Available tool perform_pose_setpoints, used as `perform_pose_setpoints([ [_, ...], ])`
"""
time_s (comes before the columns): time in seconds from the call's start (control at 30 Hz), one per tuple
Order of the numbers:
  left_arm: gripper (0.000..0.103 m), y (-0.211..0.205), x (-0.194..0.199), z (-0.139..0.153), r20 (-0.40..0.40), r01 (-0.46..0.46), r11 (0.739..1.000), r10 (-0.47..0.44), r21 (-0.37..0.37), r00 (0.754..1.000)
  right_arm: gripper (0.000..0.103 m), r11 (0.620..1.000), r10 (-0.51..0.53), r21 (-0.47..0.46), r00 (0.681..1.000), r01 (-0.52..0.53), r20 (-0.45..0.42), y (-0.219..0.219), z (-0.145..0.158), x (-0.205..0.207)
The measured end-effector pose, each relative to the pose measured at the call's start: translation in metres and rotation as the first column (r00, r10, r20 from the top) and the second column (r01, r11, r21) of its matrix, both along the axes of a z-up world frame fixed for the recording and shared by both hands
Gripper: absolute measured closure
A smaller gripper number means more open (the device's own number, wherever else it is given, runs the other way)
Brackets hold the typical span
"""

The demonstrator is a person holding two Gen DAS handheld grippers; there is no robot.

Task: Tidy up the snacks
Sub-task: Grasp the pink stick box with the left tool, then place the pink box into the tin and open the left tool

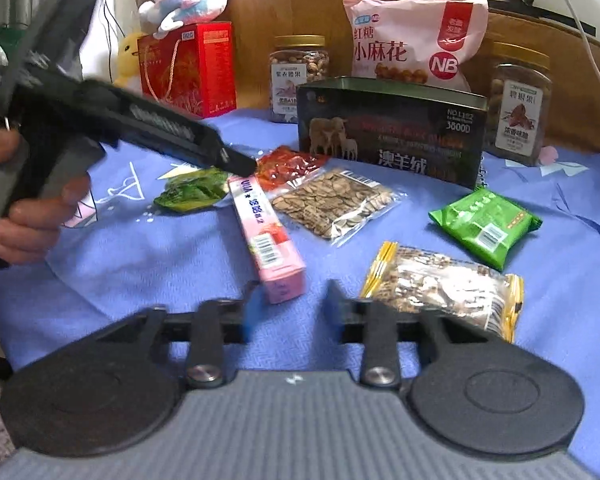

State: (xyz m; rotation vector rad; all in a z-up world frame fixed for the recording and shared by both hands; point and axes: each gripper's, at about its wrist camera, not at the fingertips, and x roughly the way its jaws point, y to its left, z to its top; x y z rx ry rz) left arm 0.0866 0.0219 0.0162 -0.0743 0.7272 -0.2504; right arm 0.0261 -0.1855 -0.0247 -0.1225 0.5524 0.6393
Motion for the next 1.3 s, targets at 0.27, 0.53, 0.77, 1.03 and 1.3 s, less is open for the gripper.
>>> perform_pose_setpoints([
  [0.27, 0.062, -0.014, -0.007, 0.003, 0.029, 0.083, 0.997, -0.083, -0.008, 0.996, 0.09, 0.998, -0.045, 0.042, 0.999, 0.045, 0.004, -0.01, 0.0, 0.012],
  [0.53, 0.05, -0.001, -0.003, 0.003, -0.001, 0.047, 0.998, -0.047, -0.033, 0.999, 0.086, 0.999, -0.026, 0.021, 0.999, 0.025, 0.03, -0.012, 0.0, 0.017],
  [0.77, 0.054, -0.001, -0.01, -0.002, -0.015, 0.087, 0.995, -0.087, -0.052, 0.996, 0.075, 1.0, 0.0, 0.006, 0.999, 0.0, 0.038, -0.007, -0.001, 0.02],
  [1.03, 0.059, -0.007, -0.016, 0.027, 0.093, 0.105, 0.993, -0.099, -0.062, 0.991, 0.08, 0.998, -0.028, 0.064, 0.996, 0.023, 0.08, -0.017, 0.015, 0.025],
  [1.3, 0.059, -0.031, 0.029, 0.079, 0.293, 0.107, 0.994, -0.093, -0.033, 0.952, 0.08, 0.984, -0.141, 0.136, 0.961, 0.111, 0.236, -0.025, 0.063, 0.076],
])
